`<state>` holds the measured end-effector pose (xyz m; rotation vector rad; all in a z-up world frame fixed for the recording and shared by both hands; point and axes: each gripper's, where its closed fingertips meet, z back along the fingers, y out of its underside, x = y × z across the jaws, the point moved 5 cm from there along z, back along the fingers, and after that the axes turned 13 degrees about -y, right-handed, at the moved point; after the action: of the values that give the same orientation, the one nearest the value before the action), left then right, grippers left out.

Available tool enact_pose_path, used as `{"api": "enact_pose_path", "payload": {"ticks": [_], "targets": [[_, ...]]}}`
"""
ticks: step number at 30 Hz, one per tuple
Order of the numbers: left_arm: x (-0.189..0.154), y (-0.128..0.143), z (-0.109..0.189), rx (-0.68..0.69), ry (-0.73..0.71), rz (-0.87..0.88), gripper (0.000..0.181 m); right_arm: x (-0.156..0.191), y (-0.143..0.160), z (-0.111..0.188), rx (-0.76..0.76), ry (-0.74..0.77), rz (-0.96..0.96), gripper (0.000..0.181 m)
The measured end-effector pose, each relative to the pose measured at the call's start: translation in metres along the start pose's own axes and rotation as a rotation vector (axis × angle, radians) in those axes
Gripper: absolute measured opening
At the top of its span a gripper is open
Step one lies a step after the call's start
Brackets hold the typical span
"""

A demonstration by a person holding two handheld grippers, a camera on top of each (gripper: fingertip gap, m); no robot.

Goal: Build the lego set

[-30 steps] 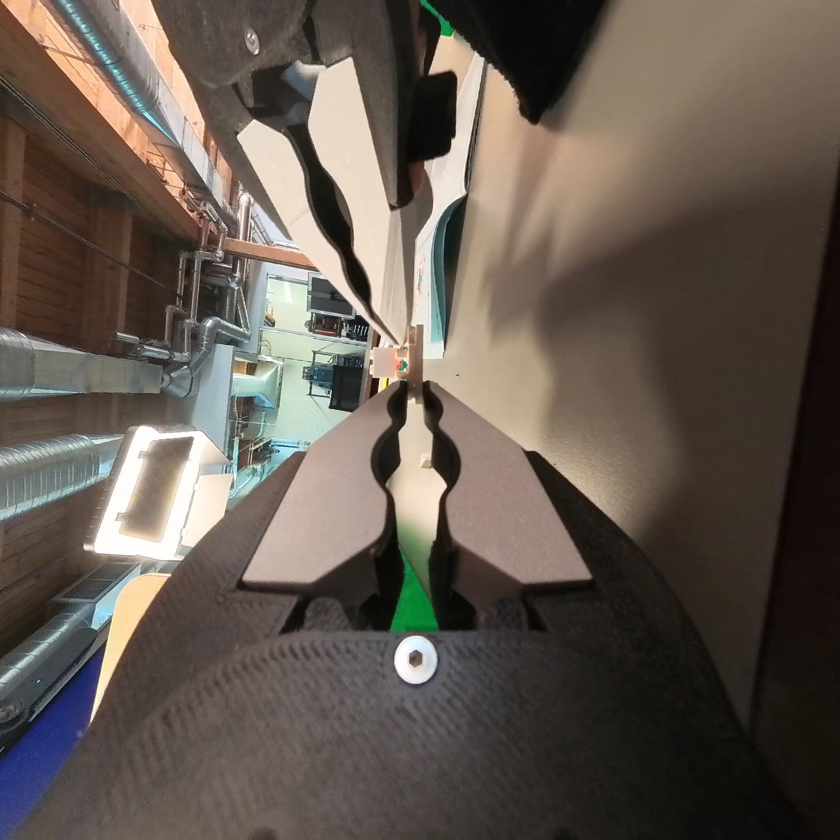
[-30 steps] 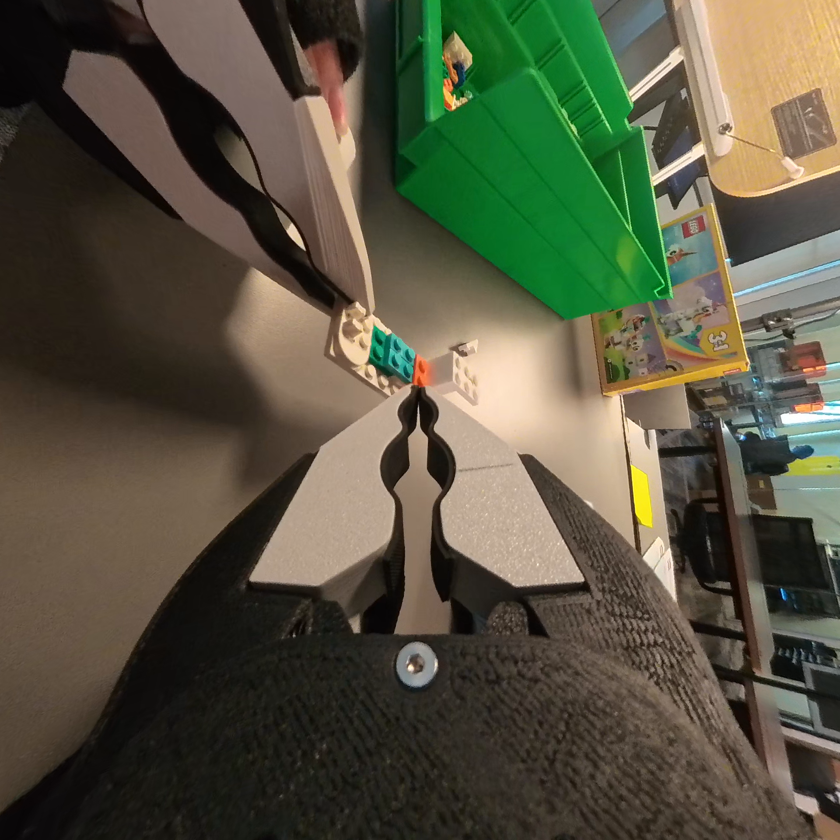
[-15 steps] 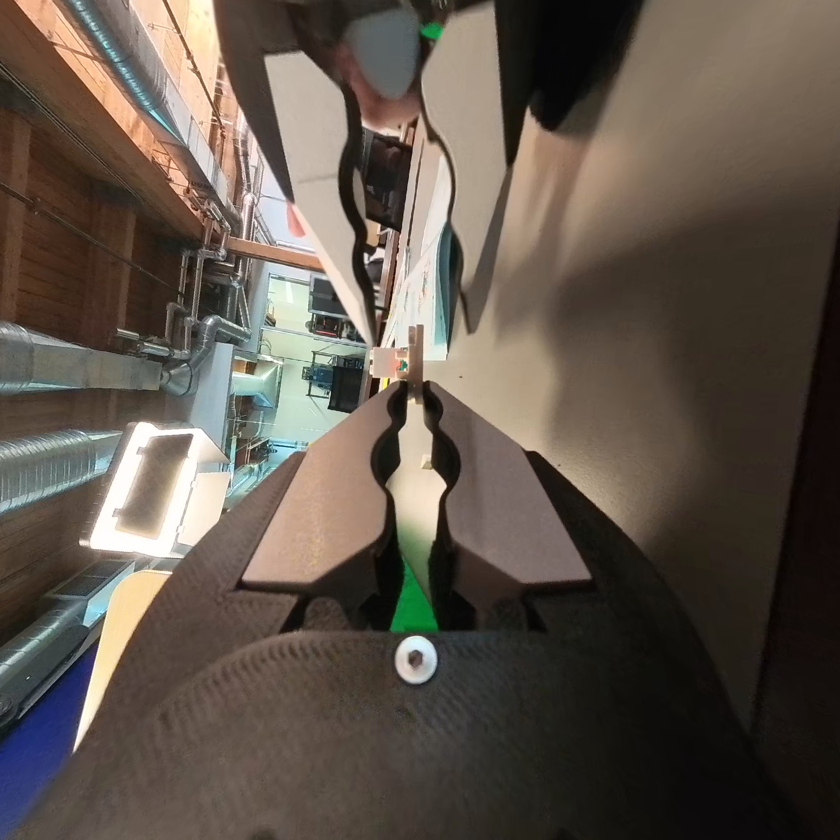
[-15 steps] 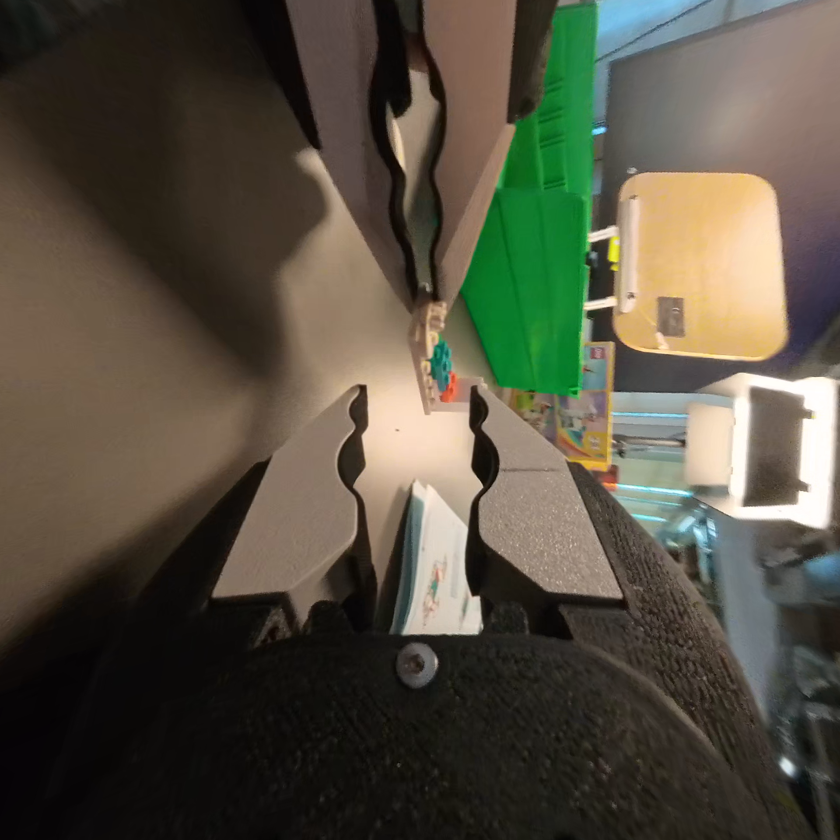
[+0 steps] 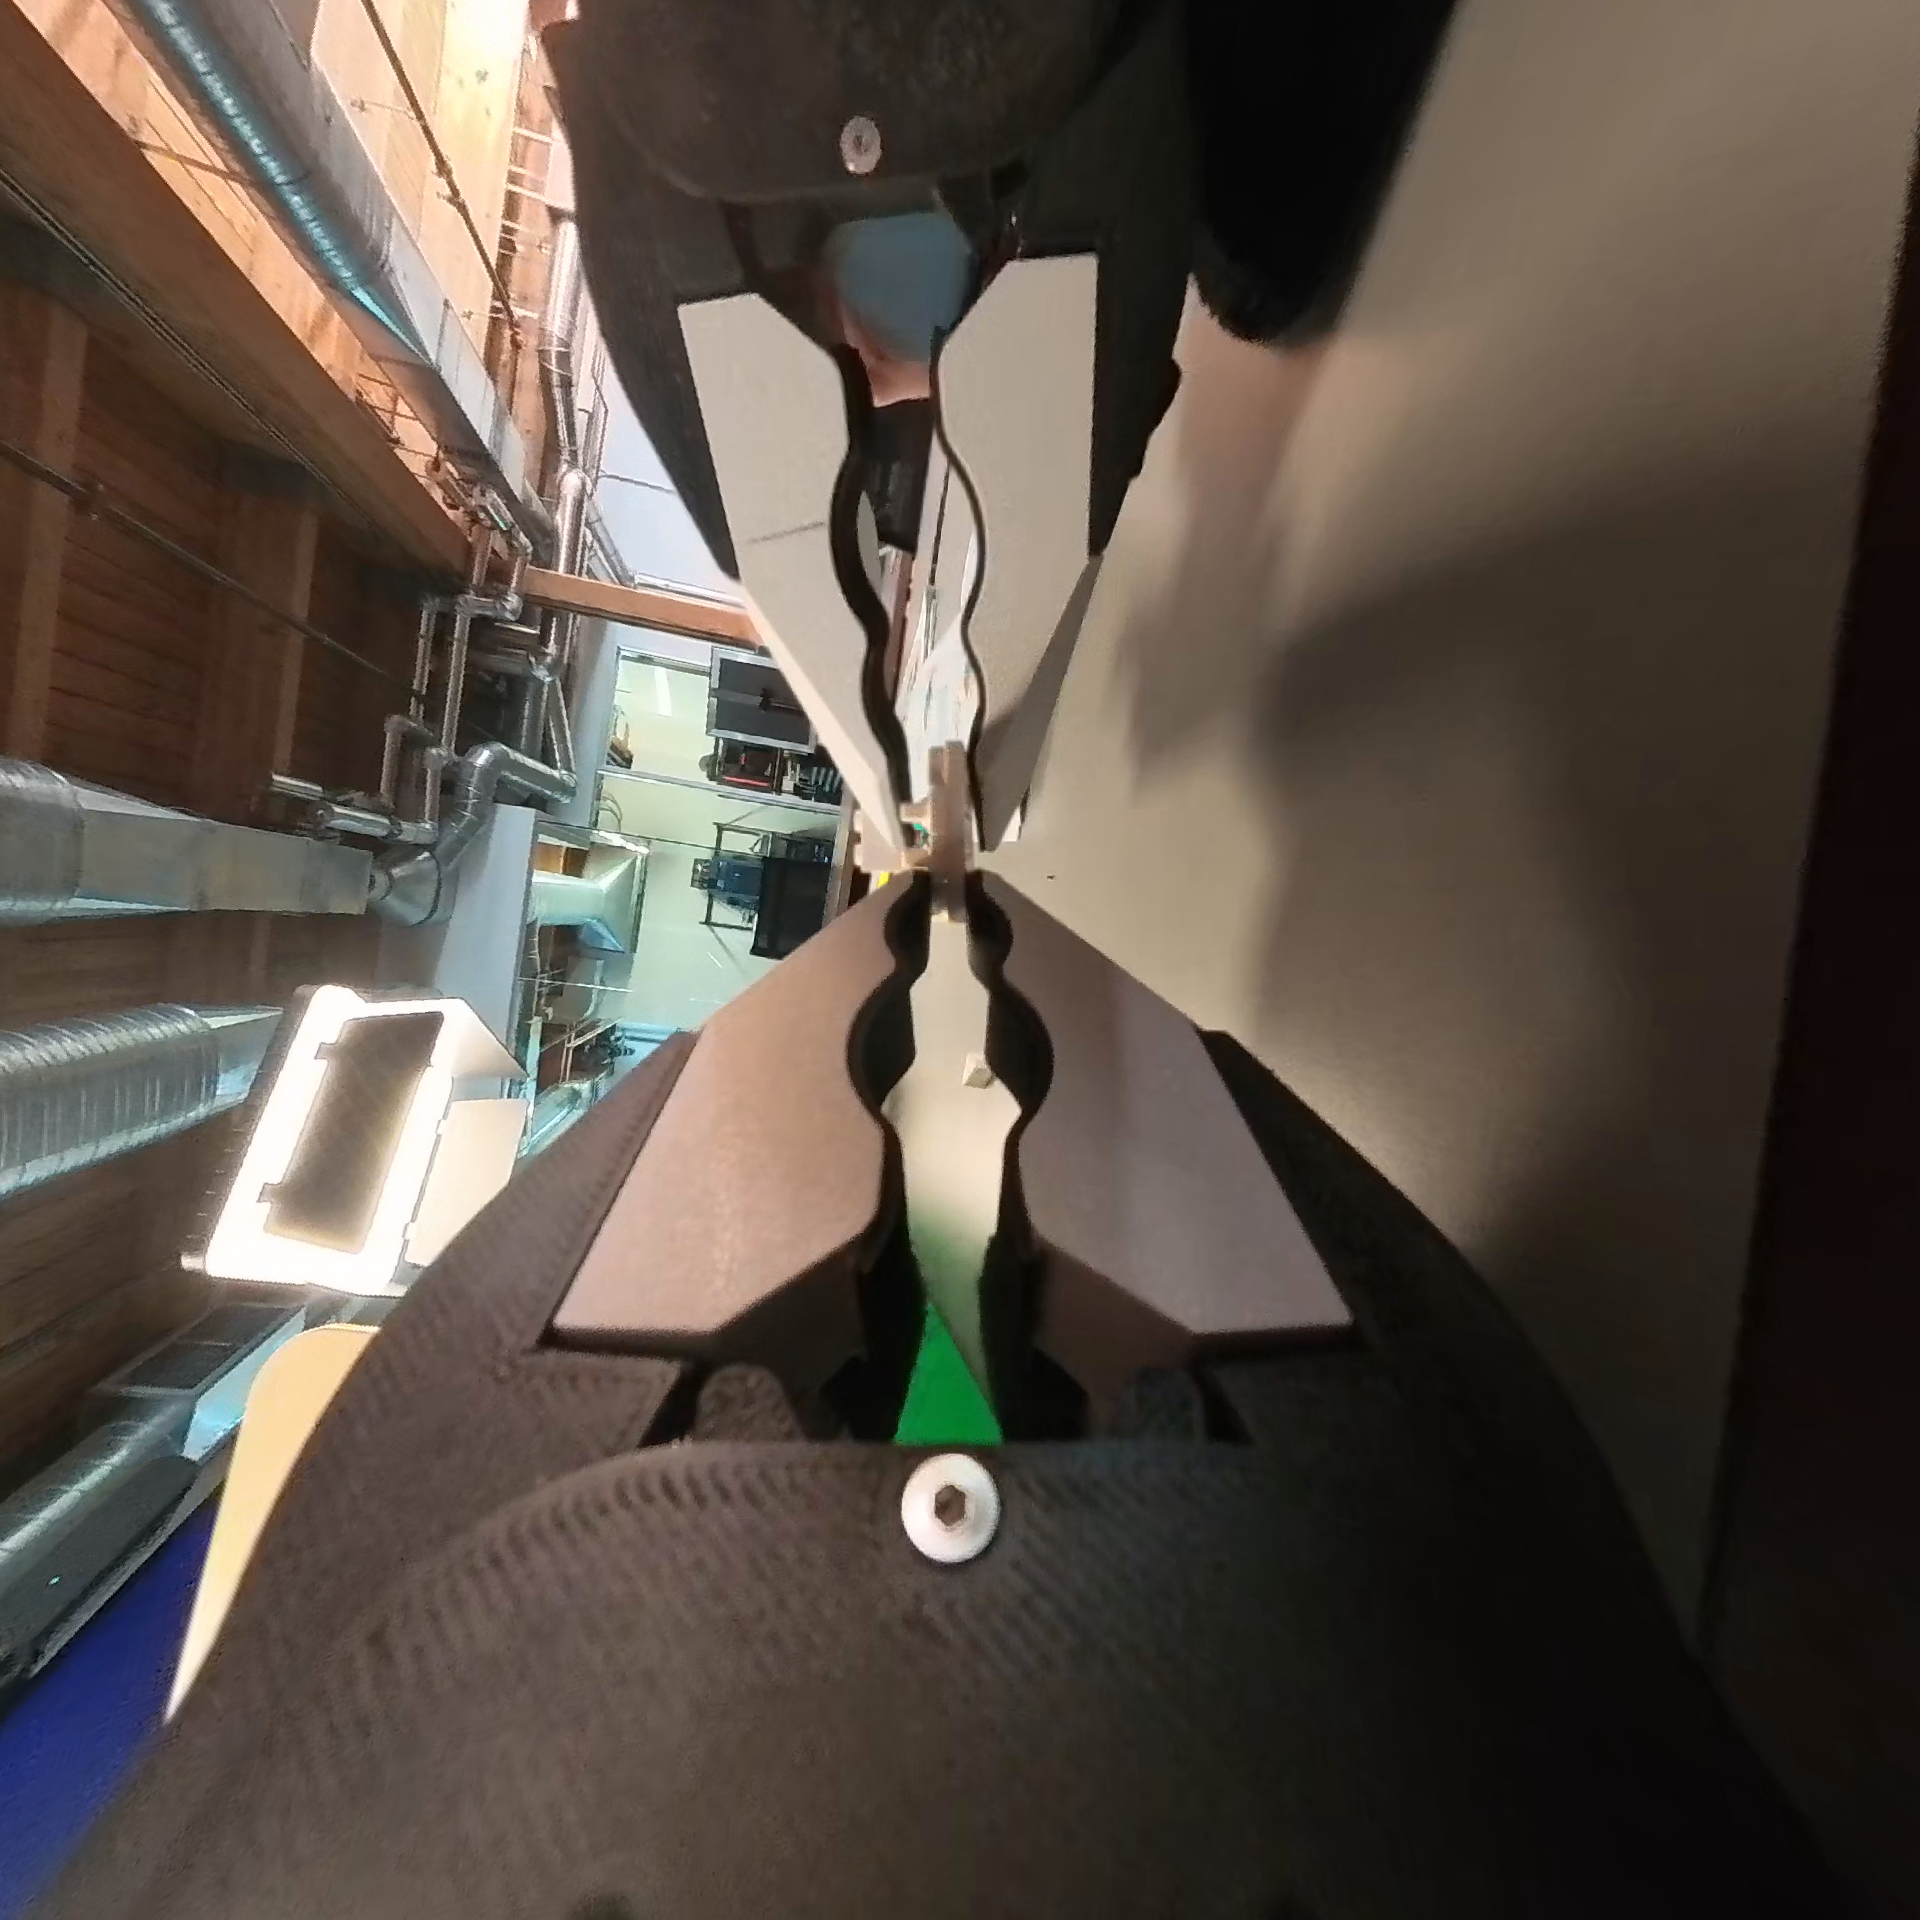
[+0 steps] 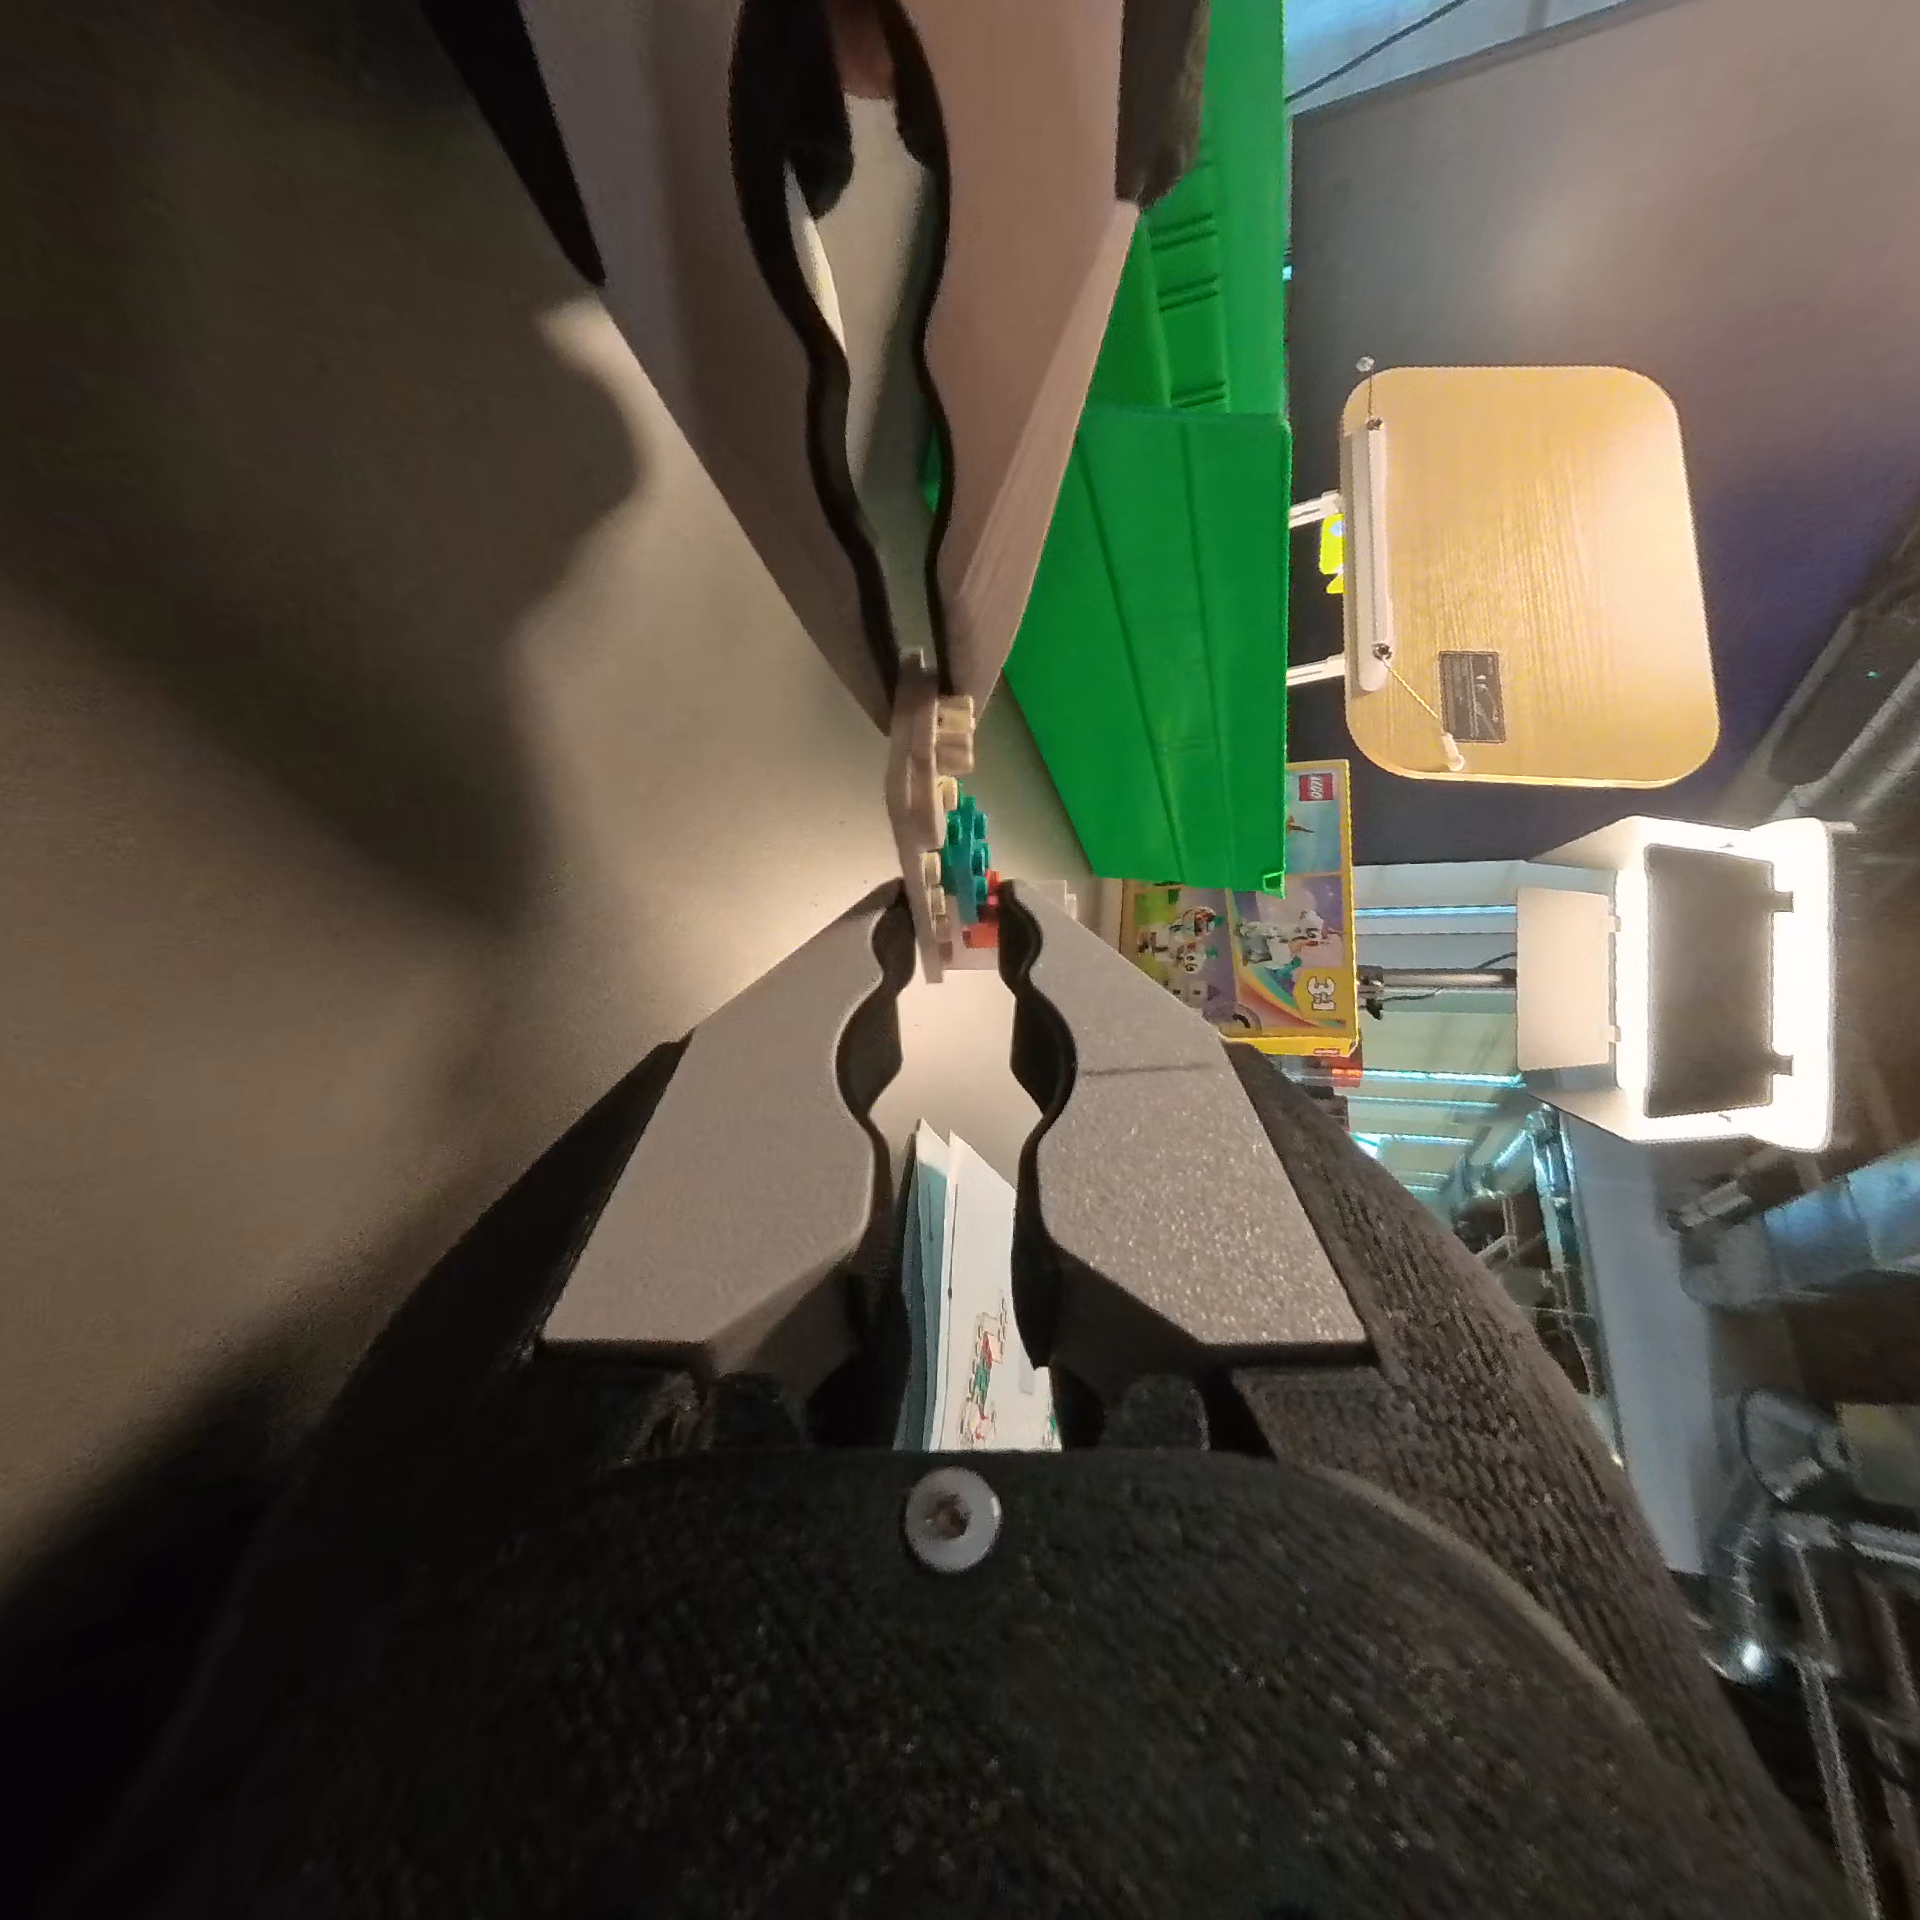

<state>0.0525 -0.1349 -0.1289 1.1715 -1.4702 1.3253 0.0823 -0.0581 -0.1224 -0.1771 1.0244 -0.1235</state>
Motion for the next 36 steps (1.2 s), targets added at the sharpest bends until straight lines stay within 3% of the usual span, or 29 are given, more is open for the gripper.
{"api": "enact_pose_path", "payload": {"ticks": [31,36], "targets": [[-0.0046,-0.0045,0.0046,-0.042,0.027,-0.001,0.006,0.0012,-0.003,0.0008,0.004,-0.14,0.065,0.01],[-0.0042,-0.0051,0.0045,-0.05,0.028,0.013,0.005,-0.0008,-0.0047,0.0002,-0.067,-0.157,-0.035,0.021]]}}
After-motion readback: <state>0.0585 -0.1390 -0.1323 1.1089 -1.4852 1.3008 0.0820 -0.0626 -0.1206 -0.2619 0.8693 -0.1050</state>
